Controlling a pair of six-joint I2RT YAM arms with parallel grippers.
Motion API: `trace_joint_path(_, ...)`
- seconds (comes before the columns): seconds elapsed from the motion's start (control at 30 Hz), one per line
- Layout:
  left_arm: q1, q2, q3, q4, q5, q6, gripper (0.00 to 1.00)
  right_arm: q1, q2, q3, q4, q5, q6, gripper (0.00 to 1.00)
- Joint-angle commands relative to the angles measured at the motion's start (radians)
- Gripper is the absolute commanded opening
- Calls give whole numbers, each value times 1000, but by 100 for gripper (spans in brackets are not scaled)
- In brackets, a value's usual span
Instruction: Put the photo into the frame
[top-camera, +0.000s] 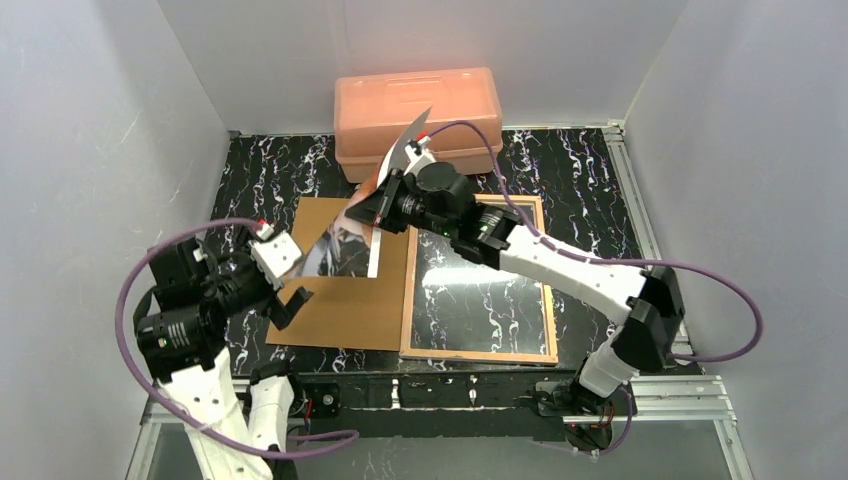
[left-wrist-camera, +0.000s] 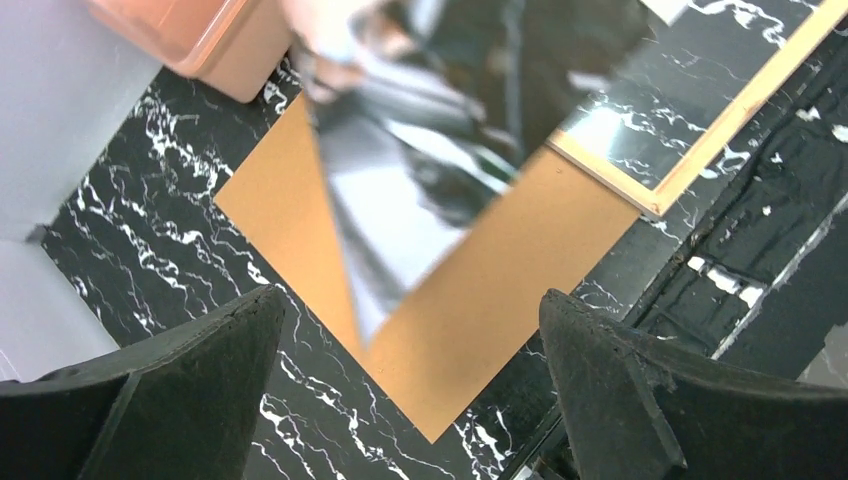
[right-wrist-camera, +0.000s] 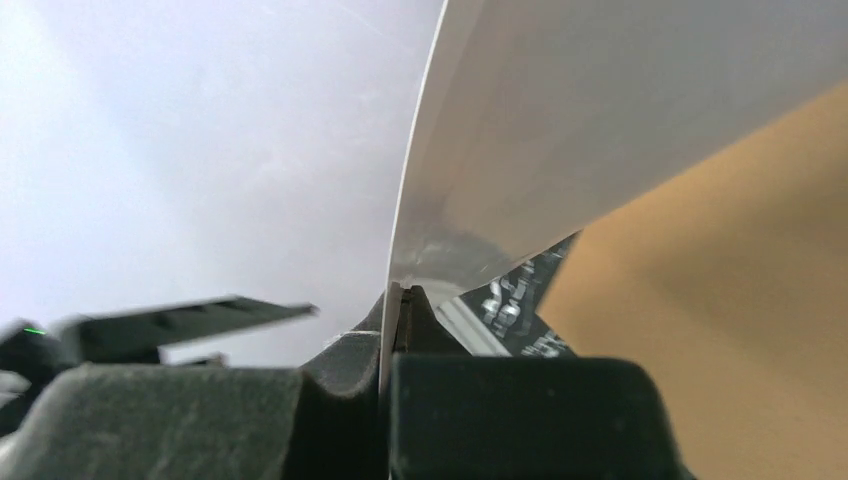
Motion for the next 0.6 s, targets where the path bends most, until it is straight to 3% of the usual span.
trace_joint_path(0.0,-4,-59,-21,-161,101,197,99,21,-73,60,63,142,135,1)
trace_joint_path(0.1,-3,-134,-37,-177,98,323,98,29,-92,74,47,161,160,1)
trace_joint_path(0.3,-3,-352,-217,303,29,212,89,50,-111,92,11,168,185,1)
trace_joint_path(0.57,-1,-381,-223,339,61,284,85,76,-108,112,-22,135,223,1)
